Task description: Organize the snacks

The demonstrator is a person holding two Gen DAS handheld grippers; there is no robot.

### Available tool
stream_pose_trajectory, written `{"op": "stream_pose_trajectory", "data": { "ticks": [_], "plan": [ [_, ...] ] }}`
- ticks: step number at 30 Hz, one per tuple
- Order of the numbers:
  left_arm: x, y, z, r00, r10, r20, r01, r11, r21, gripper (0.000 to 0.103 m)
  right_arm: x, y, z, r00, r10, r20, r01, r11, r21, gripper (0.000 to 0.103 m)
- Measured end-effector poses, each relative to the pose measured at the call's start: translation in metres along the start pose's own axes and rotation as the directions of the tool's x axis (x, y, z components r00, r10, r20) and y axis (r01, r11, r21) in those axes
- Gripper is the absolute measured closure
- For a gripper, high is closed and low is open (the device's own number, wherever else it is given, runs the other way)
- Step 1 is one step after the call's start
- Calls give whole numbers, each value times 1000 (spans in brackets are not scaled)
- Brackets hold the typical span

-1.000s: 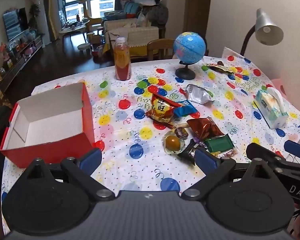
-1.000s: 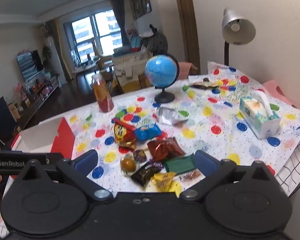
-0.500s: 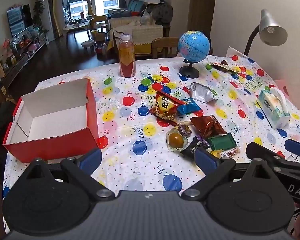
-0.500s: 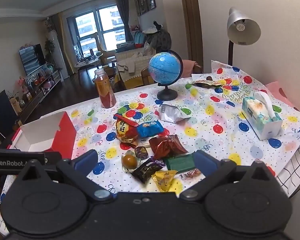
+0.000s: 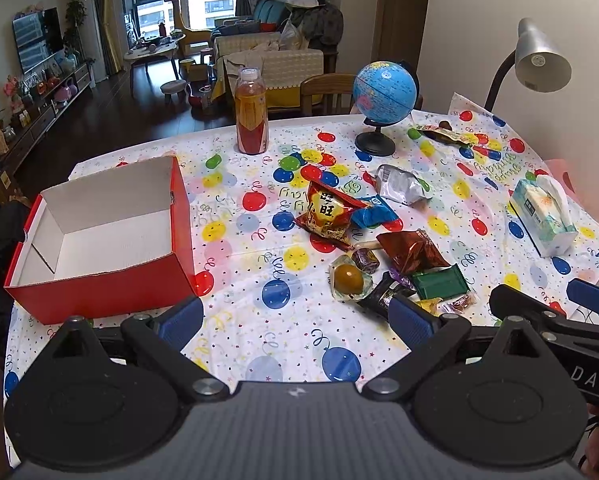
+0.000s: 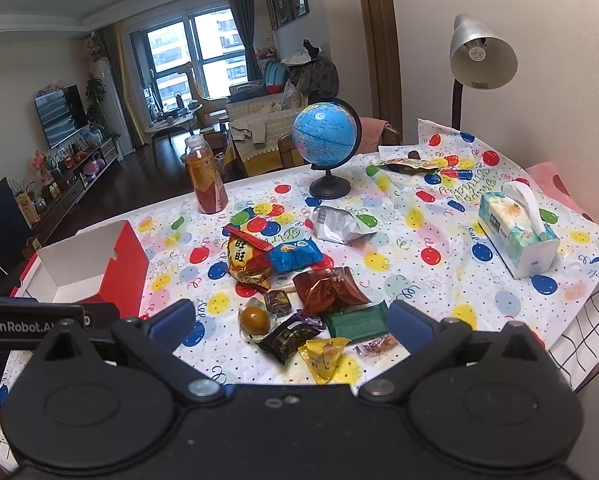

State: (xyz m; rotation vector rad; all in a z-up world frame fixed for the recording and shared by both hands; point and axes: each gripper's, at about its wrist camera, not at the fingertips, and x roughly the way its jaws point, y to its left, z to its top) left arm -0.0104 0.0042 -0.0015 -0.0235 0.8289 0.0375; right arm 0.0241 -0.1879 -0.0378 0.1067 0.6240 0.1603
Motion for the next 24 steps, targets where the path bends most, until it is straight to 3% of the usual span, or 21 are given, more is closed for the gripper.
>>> {"op": "stream_pose_trajectory", "data": {
  "ticks": [24],
  "plan": [
    [-2,-5,0,1000,-1,2,1,1000,3,3,-5,0,2,1000,6,3,-6,1000,-2,0]
  ]
}}
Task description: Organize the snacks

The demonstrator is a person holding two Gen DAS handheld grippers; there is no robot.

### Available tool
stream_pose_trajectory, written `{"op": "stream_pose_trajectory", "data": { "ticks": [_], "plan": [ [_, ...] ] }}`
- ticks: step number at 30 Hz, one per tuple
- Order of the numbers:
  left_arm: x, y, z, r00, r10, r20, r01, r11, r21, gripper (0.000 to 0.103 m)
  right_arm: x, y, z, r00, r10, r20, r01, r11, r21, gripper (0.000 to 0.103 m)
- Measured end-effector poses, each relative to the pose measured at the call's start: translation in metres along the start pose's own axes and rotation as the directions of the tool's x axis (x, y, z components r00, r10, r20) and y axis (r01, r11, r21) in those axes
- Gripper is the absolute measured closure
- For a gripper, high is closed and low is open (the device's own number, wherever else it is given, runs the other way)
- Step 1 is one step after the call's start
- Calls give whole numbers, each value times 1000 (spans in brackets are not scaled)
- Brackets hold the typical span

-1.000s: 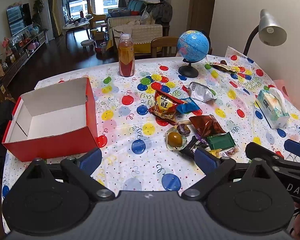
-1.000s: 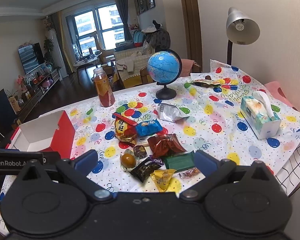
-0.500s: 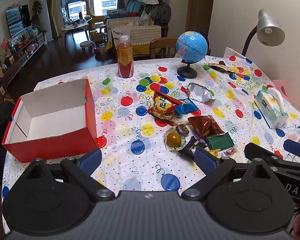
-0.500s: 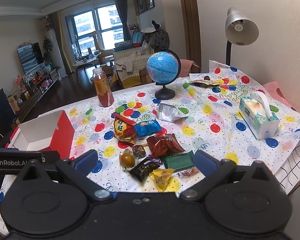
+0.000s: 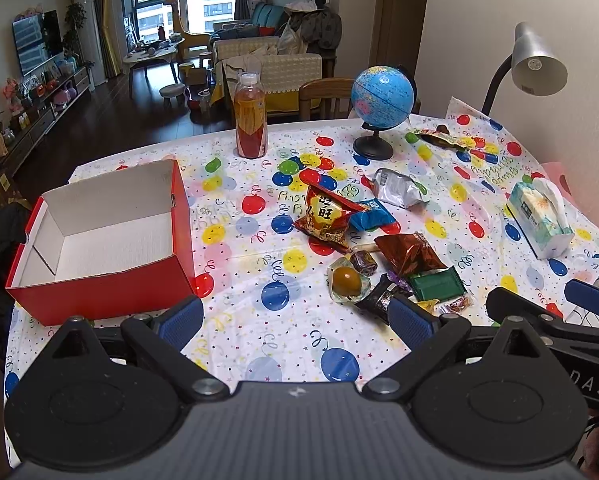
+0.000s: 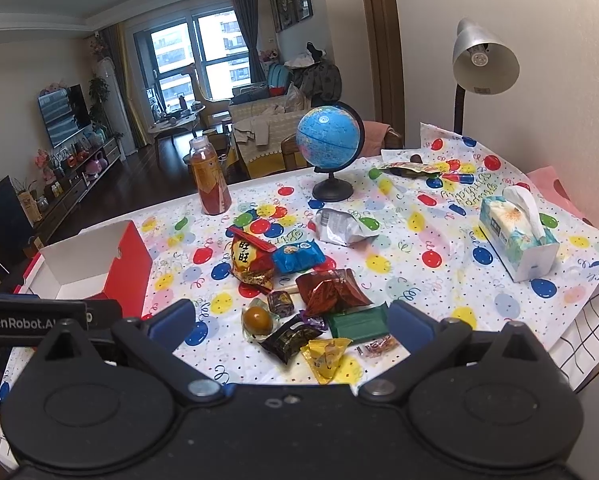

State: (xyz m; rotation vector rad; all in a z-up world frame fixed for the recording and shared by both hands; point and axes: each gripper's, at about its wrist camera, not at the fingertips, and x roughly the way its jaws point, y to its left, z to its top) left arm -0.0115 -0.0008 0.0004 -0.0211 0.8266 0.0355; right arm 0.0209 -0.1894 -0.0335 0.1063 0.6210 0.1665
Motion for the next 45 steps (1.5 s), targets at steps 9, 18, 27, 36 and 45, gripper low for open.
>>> {"op": "stream_pose_trajectory", "data": {
  "ticks": [9,18,27,36,45],
  "plan": [
    [-3,-3,2,1000,-2,3,2,1000,0,3,-2,0,1,1000,5,2,-5,1000,-5,0],
    [-6,-3,3,1000,-9,7,9,1000,-5,3,-4,1,3,1000,13,14,-13,1000,-14,0],
    [-7,-3,5,1000,-15,6,15,1000,-7,3,-4,1,4,1000,11,20,-10,1000,-12,0],
    [7,-6,19,999,-33,-36,32,999,-10,3,8,1,1,1000,0,7,0,1000,-16,1],
    [58,2,25,997,-50,-54,50,999,-17,4,39,-4,0,999,-12,-44,11,1000,-21,2]
  ]
}}
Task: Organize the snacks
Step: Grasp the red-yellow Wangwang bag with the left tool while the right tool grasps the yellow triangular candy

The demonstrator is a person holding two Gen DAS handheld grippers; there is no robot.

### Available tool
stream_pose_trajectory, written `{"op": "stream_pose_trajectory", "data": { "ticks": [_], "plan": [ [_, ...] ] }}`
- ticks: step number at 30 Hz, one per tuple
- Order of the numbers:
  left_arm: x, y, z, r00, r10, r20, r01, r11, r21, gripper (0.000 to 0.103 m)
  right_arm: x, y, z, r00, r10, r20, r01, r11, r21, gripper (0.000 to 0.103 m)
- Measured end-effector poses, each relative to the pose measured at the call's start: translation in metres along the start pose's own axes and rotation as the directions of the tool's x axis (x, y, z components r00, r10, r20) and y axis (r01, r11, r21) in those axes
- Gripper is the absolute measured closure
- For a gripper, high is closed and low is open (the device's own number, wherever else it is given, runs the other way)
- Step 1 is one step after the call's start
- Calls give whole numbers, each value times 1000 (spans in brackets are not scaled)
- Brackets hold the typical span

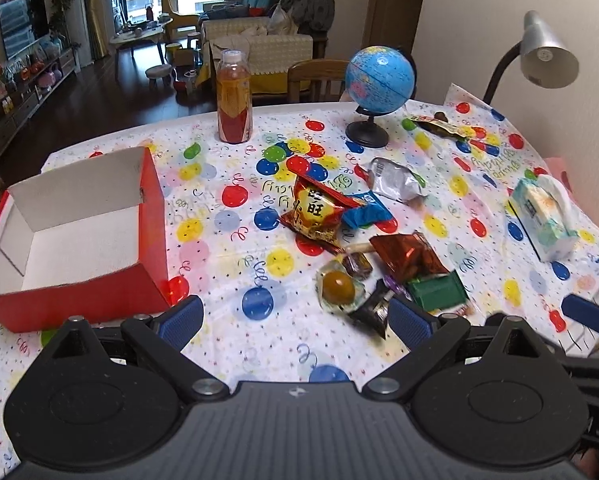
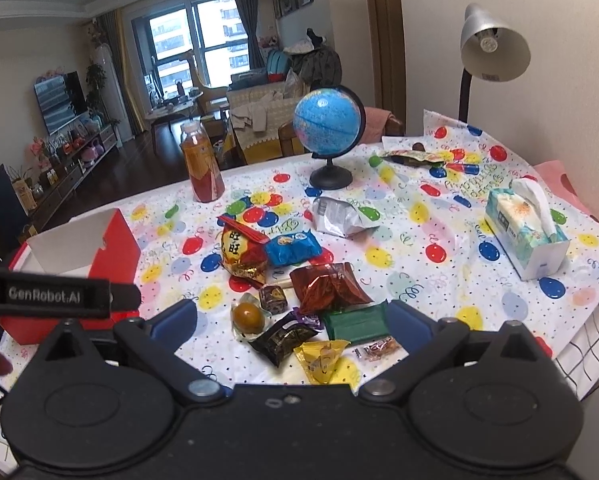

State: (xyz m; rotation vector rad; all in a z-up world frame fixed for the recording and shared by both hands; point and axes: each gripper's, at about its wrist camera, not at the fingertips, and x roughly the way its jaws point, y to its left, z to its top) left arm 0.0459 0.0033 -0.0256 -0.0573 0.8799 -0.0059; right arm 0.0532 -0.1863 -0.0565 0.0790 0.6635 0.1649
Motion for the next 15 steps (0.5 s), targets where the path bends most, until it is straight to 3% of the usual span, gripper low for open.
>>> {"op": "stream_pose_trajectory", "data": {
  "ticks": [6,15],
  "plan": [
    [50,9,18,1000,2,-16,-2,1000,4,4,44,-15,-7,995,-14,-97,14,1000,1,12],
    [138,4,48,998,-11,-64,23,981,194,4,101,-32,-24,970,-13,-244,20,1000,24,18]
  ]
}}
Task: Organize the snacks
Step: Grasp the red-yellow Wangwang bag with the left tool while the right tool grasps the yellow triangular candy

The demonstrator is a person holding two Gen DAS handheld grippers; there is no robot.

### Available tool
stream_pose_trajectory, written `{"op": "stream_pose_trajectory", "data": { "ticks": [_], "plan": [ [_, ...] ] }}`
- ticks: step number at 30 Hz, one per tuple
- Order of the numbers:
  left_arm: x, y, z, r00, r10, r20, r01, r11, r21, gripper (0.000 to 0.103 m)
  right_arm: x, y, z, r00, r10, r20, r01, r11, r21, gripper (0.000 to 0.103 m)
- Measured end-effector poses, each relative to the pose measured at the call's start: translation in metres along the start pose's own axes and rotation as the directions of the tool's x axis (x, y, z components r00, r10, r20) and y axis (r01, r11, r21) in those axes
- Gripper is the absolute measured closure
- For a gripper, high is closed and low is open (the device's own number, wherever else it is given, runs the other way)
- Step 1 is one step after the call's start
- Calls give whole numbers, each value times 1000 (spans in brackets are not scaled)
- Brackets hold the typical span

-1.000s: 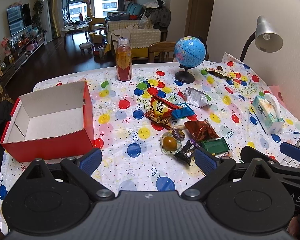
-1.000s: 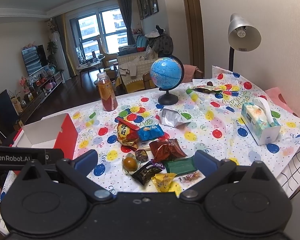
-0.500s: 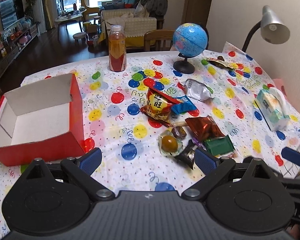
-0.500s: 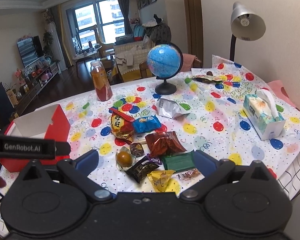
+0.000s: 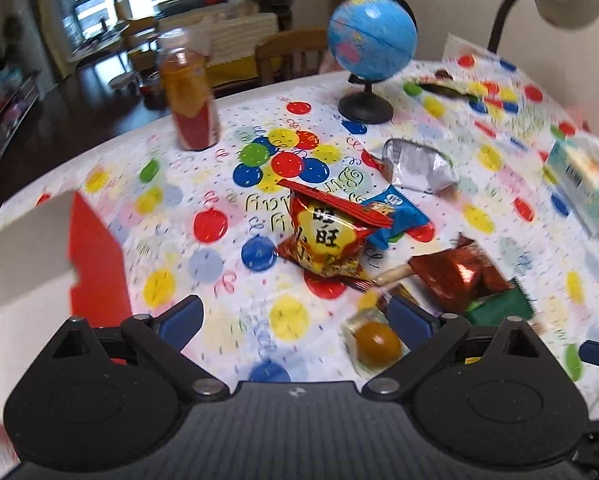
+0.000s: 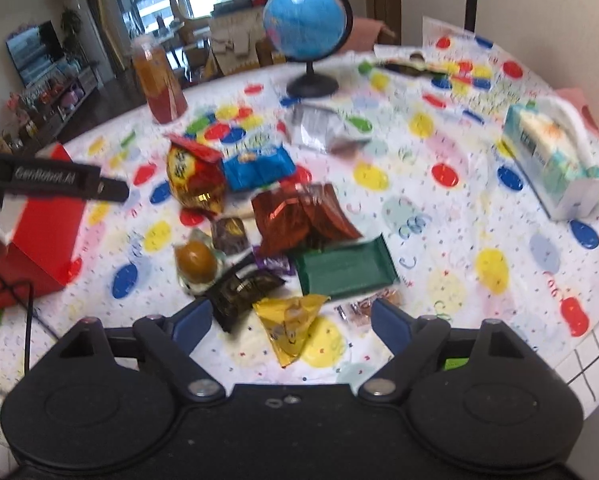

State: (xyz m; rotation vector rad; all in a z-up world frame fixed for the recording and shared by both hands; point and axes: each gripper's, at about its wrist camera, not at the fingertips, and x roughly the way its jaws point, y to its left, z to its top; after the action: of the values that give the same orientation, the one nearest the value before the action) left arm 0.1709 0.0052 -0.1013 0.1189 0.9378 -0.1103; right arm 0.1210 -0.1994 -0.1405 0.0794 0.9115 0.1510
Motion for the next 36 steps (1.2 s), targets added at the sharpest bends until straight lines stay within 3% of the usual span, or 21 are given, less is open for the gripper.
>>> {"op": "stream_pose_trajectory", "data": {
  "ticks": [6,10,17,25,29,31,34,36],
  "plan": [
    [42,0,17,998,-47,-34,50,995,87,4,30,0,-2,998,11,-67,-11,1000,-6,20],
    [66,7,34,995,-79,-63,85,992,97,4,43,3,0,995,22,-97,-22,1000,-1,24],
    [97,-1,47,987,-131,-96,148,966,210,4,54,8,-1,993,15,-115,-17,1000,-17,24],
    [122,-1,51,980,-158,-119,181,959,217,4,69,10,-2,990,-22,-138,18,1000,-24,29],
    [128,-1,51,979,-164,-122,187,960,207,4,71,11,-2,990,-34,-136,29,999,-32,35],
    [129,-1,51,979,-166,-121,188,961,202,4,72,12,-2,990,-41,-132,36,999,-36,47],
    [130,2,54,975,-184,-121,203,964,172,18,73,11,-2,991,-52,-123,48,998,-37,57],
    [131,3,54,976,-181,-122,199,968,156,35,74,10,-4,991,-60,-118,56,998,-36,64]
  ]
}}
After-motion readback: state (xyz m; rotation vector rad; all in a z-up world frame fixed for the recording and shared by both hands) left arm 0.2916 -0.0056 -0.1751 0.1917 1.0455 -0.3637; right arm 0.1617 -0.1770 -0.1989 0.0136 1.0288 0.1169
